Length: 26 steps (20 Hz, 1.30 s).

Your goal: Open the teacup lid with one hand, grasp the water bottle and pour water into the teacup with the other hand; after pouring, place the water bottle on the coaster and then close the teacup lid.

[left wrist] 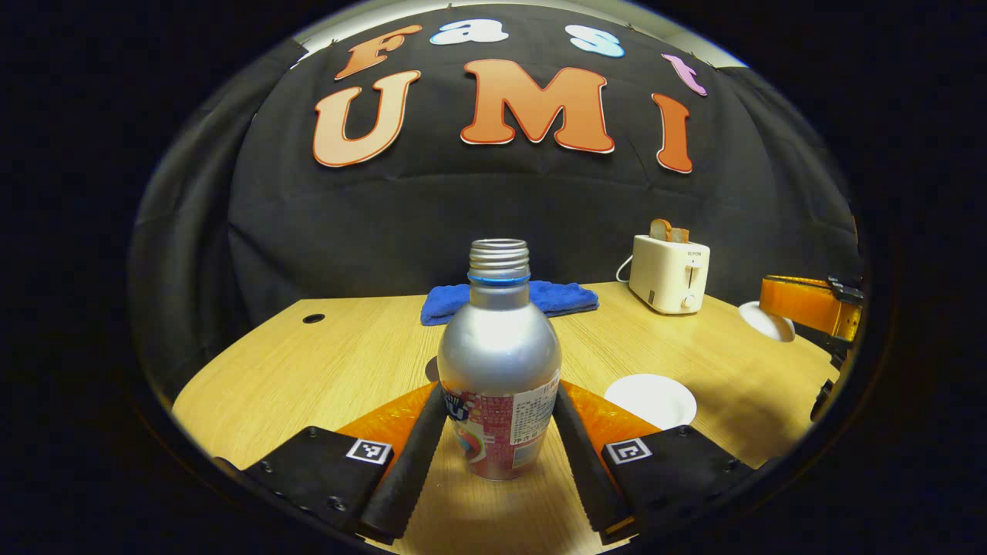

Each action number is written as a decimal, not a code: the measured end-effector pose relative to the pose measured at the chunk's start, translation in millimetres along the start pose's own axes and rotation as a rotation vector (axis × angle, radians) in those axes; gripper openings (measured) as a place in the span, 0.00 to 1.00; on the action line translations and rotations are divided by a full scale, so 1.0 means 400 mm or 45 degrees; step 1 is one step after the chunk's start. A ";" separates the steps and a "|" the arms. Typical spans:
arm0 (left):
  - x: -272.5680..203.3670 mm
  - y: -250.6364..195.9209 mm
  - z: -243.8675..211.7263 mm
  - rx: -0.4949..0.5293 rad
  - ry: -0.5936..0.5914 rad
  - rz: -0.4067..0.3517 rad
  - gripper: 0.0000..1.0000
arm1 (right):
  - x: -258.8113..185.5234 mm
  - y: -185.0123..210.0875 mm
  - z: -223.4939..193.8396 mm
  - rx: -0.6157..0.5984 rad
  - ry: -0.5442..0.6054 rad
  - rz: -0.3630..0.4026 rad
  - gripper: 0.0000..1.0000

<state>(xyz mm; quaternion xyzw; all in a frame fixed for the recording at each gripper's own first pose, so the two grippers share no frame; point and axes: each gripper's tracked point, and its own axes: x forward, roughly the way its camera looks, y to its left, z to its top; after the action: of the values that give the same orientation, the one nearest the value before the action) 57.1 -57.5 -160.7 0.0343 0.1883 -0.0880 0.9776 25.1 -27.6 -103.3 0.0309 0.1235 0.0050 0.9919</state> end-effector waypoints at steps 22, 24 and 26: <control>0.031 0.032 0.008 1.127 0.007 0.160 0.80 | -0.082 -0.144 0.036 -0.046 -0.068 -0.165 0.21; 0.027 0.037 0.008 1.237 0.020 0.171 0.80 | -0.088 -0.154 0.032 -0.055 -0.066 -0.176 0.21; 0.026 0.046 0.001 1.343 0.038 0.186 0.84 | -0.093 -0.163 0.033 -0.053 -0.071 -0.182 0.21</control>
<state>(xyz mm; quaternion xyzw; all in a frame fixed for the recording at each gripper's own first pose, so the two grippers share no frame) 70.3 -41.1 -163.6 0.5354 0.1297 -0.1019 0.8283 -7.7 -94.0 -85.4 0.0014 0.0975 -0.0641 0.9932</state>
